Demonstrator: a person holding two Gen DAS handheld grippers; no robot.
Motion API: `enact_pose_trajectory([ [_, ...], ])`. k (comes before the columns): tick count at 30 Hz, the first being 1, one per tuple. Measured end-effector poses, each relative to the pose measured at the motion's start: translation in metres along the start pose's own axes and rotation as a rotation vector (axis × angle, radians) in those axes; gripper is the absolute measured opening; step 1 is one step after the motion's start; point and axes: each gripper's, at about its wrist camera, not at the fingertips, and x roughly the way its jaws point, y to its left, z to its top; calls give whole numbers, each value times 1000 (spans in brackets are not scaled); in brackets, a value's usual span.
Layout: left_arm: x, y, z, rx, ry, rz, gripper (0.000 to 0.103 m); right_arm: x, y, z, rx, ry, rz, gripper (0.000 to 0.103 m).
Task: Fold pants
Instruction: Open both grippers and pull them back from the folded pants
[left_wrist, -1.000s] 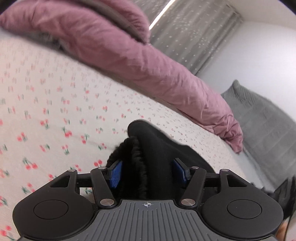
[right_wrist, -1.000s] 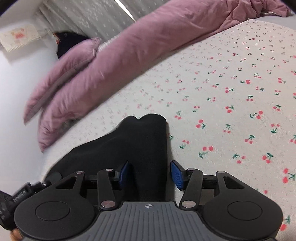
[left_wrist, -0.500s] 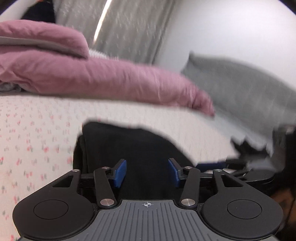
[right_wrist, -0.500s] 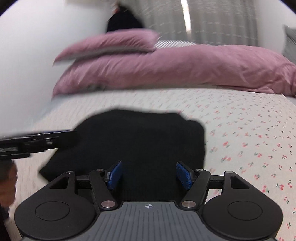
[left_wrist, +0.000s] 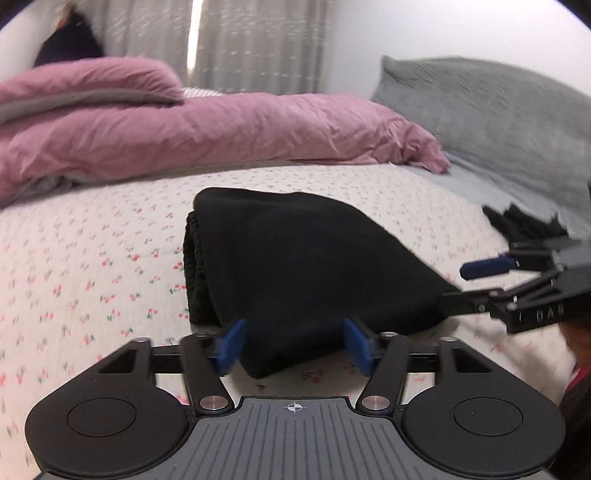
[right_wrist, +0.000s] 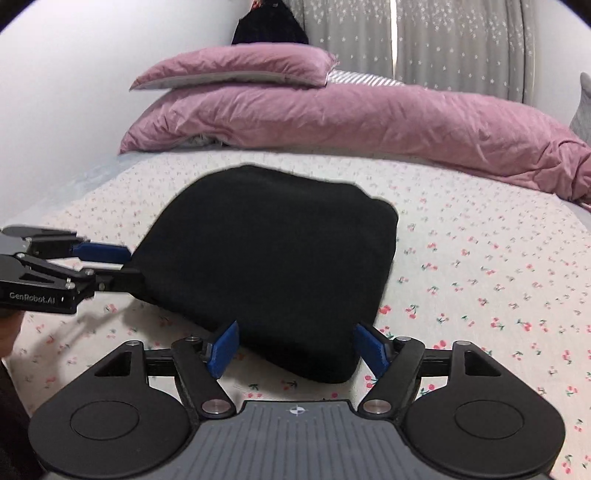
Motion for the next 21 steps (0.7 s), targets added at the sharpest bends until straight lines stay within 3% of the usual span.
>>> enact_pose_trajectory([
  [2,-6,-7,3,-16,-6,15,73,-8,3,2,13,-18,-21,82],
  [6,-14,-31,3,14,-18,127,90,-12,5,6,53,-36,-73,87],
  [12,-11,-40,-2,-24,51,171,99,-7,9,4,28,-25,-181,94],
  [16,-7,-37,-4,-79,85,198,101,-3,12,0,26,5,-189,94],
  [21,-2,-35,-8,-106,110,293,103,3,16,-4,34,43,-191,94],
])
